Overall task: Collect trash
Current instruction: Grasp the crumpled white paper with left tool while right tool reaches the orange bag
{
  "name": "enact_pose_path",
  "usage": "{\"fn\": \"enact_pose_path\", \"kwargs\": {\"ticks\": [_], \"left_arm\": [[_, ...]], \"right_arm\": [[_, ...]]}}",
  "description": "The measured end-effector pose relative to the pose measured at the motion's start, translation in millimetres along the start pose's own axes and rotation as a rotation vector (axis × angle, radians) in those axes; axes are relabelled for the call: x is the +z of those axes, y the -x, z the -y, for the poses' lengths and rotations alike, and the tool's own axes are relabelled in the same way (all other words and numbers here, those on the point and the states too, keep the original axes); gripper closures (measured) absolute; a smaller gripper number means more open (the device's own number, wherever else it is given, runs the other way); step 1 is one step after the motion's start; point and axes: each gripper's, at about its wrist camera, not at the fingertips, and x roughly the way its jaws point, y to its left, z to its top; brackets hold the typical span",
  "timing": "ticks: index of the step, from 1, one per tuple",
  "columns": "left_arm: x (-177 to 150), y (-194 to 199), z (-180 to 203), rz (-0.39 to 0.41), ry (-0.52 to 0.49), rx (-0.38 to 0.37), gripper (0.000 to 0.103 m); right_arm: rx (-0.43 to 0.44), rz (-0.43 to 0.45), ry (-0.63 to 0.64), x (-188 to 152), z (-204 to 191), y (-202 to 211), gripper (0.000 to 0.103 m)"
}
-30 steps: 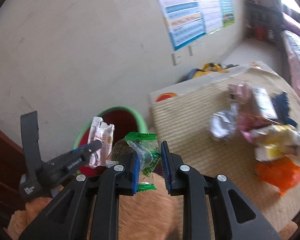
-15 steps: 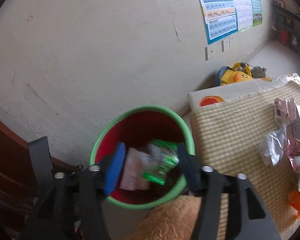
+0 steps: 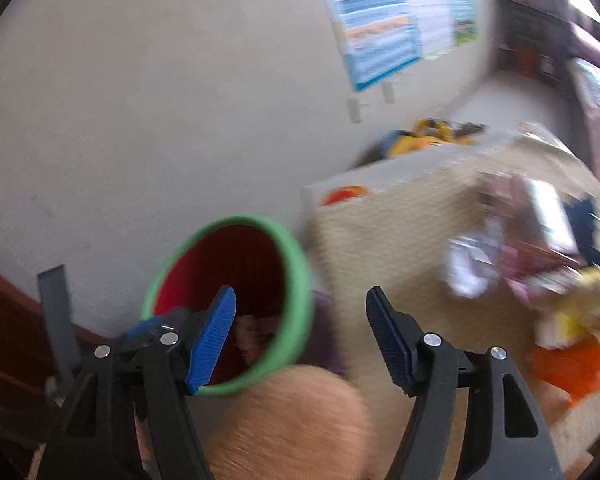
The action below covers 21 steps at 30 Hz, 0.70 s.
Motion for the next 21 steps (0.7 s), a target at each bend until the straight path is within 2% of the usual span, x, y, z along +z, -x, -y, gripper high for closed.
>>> {"fn": "enact_pose_path", "kwargs": {"ticks": [5,8,13,21], "left_arm": [[-3.2,1.0,14.8,-0.004,-0.038,-0.007,0.049],[-7.2,1.9,28.0,-0.012,-0.070,-0.017,0.048],[-14.2,5.8,54.1,-0.017,-0.140,-0.036,0.048],[-20.9,11.0,75.1,-0.017,-0.192,-0.031,0.046]], "right_arm": [[-0.204,0.051,-0.082,-21.2,77.6,36.9,0.033],[-0.269,0.051,-0.176,-37.4,123.7,51.4,0.032],[-0.319,0.041,-0.277,-62.8,168.1,62.9,0.032],[-0.304,0.046,-0.320,-83.9,185.7,74.9,0.032]]}}
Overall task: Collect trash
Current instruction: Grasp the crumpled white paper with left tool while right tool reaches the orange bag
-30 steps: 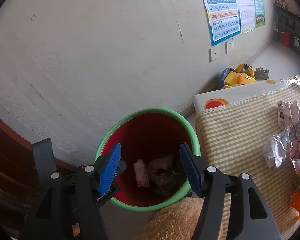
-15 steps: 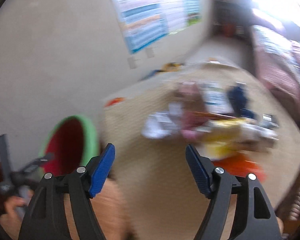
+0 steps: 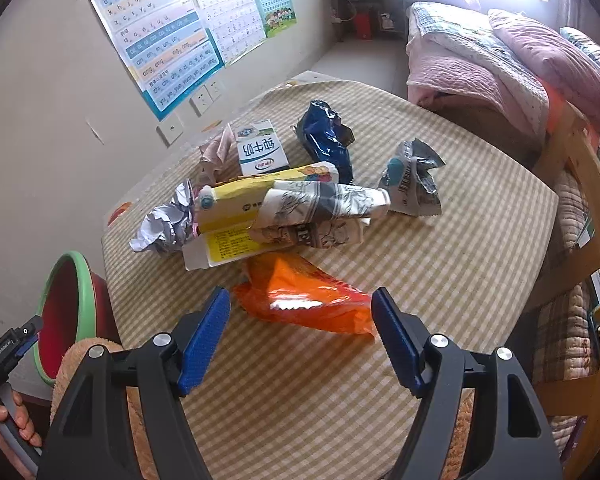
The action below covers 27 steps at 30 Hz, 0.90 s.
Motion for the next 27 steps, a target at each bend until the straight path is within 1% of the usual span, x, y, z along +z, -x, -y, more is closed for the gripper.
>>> {"fn": "enact_pose_path", "kwargs": {"ticks": [3,4,6,7,8,9,13,14,17,19,21,22,23,27], "left_arm": [[-0.6,3.6,7.1,0.003,-0.018,0.006,0.045],[-0.6,4.8,9.4,0.005,-0.024,0.008,0.045],[-1.2,6.5,14.6,0.010,-0.035,0.013,0.044],[-1.3,6.6,16.4,0.010,-0.038,0.014,0.044],[-2.0,6.8,18.2,0.008,-0.041,0.015,0.044],[-2.6,6.3,21.0,0.005,-0.047,0.015,0.044],[-5.6,4.6,33.3,-0.009,-0.078,0.009,0.044],[-6.4,5.1,36.2,-0.010,-0.086,0.008,0.044],[-9.2,7.5,46.3,-0.009,-0.114,0.008,0.041],[-9.9,9.5,49.6,-0.008,-0.128,0.007,0.040],[-10.6,10.2,53.7,-0.006,-0.140,0.012,0.040],[-11.1,9.8,55.9,-0.007,-0.144,0.014,0.040],[-11.7,8.9,58.5,-0.011,-0.146,0.015,0.040],[-15.1,5.6,78.4,-0.020,-0.182,-0.009,0.041]], "right_arm": [[0.019,0.019,-0.020,3.1,7.9,6.0,0.031],[0.018,0.030,-0.023,4.6,9.8,8.7,0.029],[0.008,0.048,-0.013,8.6,14.9,11.6,0.021],[0.008,0.041,0.003,11.1,17.1,10.0,0.019],[0.010,0.026,0.016,13.1,18.4,7.1,0.017],[0.022,-0.009,0.042,16.2,19.1,0.1,0.017],[0.044,-0.083,0.128,13.8,13.4,-23.5,0.016],[0.057,-0.107,0.138,11.7,11.3,-31.3,0.016],[0.085,-0.141,0.143,4.8,7.5,-48.5,0.016],[0.087,-0.153,0.135,-0.7,6.1,-53.2,0.023],[0.095,-0.159,0.118,-6.3,6.7,-53.3,0.050],[0.106,-0.162,0.106,-8.5,8.2,-51.7,0.060],[0.120,-0.165,0.089,-10.7,10.4,-49.5,0.065],[0.191,-0.150,-0.018,-22.6,25.3,-29.8,0.067]]}}
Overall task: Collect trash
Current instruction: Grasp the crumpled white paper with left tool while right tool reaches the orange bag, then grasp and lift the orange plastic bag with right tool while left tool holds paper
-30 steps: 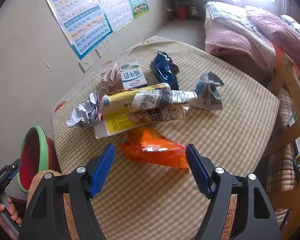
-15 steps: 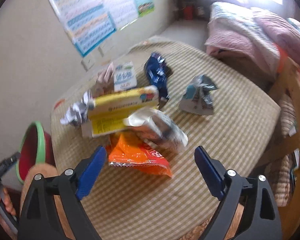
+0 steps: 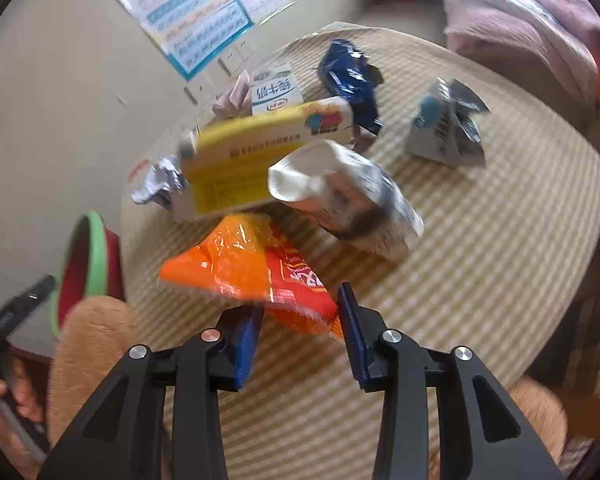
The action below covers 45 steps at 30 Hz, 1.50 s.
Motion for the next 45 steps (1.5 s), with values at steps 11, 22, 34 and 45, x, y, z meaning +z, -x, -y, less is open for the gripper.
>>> {"fn": "enact_pose_path", "kwargs": {"ticks": [11,22,34,45], "left_arm": [[45.1,-47.1,101.1,0.058,-0.221,-0.055,0.040],[66.5,-130.7,139.2,-0.086,-0.281,-0.013,0.036],[52.1,-137.5,154.8,-0.046,-0.340,0.024,0.030],[47.7,-121.0,151.4,-0.071,-0.373,0.001,0.061]], "right_arm": [[0.040,-0.020,-0.028,-30.2,7.9,12.0,0.059],[0.112,0.052,-0.036,-29.0,19.3,25.2,0.022],[0.160,0.020,-0.072,-26.8,26.2,19.0,0.019],[0.169,0.022,-0.087,-26.4,28.2,17.5,0.019]]}}
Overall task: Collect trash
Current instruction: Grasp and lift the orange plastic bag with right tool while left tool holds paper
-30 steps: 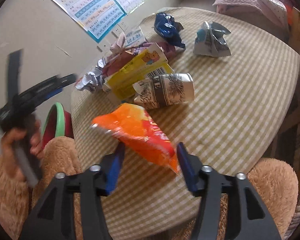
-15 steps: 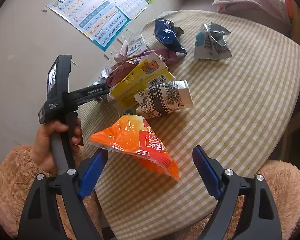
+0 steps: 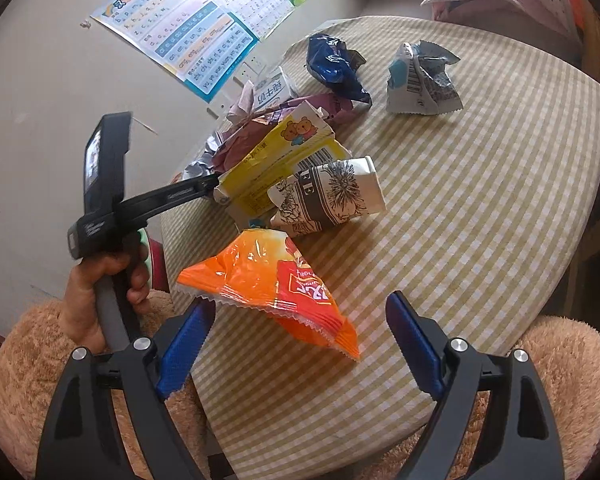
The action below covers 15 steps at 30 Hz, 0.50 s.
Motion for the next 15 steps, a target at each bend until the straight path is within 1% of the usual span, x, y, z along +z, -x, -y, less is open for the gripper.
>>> {"fn": "enact_pose_path", "kwargs": {"ticks": [5,9,15], "left_arm": [[-18.4,24.4,-10.0,0.017,0.028,-0.017,0.061],[-38.9,44.6,-24.2,0.005,0.106,-0.046,0.061],[-69.7,64.1,-33.5,-0.010,0.181,-0.090,0.061]], "right_arm": [[-0.006,0.000,0.014,-0.8,-1.6,0.6,0.019],[-0.020,-0.008,0.042,-1.6,-9.2,-1.1,0.019],[-0.049,-0.030,0.104,1.0,-22.8,-4.9,0.019]]}}
